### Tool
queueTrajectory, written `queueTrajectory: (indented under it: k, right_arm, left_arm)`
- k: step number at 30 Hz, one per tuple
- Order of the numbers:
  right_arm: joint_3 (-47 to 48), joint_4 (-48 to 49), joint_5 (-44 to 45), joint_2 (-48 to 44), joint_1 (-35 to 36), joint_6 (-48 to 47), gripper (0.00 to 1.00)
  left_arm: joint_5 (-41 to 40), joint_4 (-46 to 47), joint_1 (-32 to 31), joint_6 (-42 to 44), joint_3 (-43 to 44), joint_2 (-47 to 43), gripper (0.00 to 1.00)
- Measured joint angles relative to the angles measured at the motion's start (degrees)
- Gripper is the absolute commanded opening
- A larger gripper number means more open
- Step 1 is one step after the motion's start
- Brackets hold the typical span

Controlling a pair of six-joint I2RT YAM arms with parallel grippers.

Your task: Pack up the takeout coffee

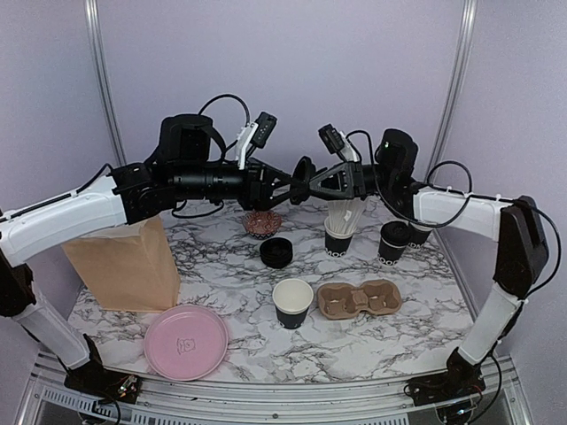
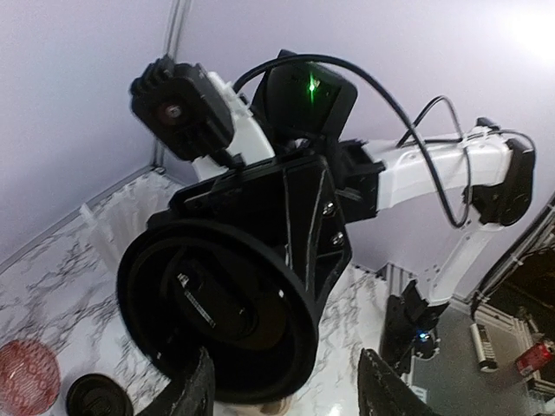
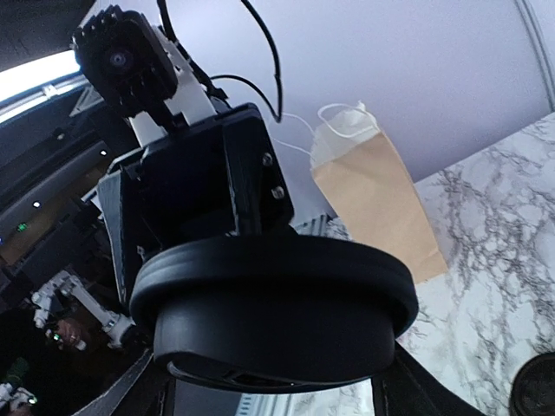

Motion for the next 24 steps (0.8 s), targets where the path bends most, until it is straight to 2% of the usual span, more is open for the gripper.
queueTrajectory:
  k: [1,4,7,10,17,24]
  right_arm:
    - [0.24,-6.29,0.33,-0.35,-0.48,-6.29,0.67]
    - [5.38,-34.67,5.75,-0.66,-0.92,-31.80,0.65]
    - [8.59,-53.44,12.57,-1.46,0.26,-50.99,0.65]
    - [8.57,-67.19,18.51,-3.34,1.81,-64.70,0.65]
    - [9.49,-87.91,33.00,-4.20,5.79,-83.78,0.64]
    - [9.55,-94.68,44.46,-4.20,13.77,-89.22,0.64]
  left_arm:
    - [-2.60,-1.95,0.00,0.96,-0.96,-1.03,0.58]
    - [-10.19,-7.26,0.00,2.54,-4.50,-4.15,0.58]
    - [-17.79,-11.78,0.00,2.69,-6.82,-5.75,0.58]
    - [-24.02,-15.10,0.02,2.58,-9.09,-6.38,0.58]
    - [-30.82,-18.69,0.02,2.01,-11.30,-6.40,0.58]
    - [-33.22,-18.75,0.00,1.70,-11.30,-6.43,0.58]
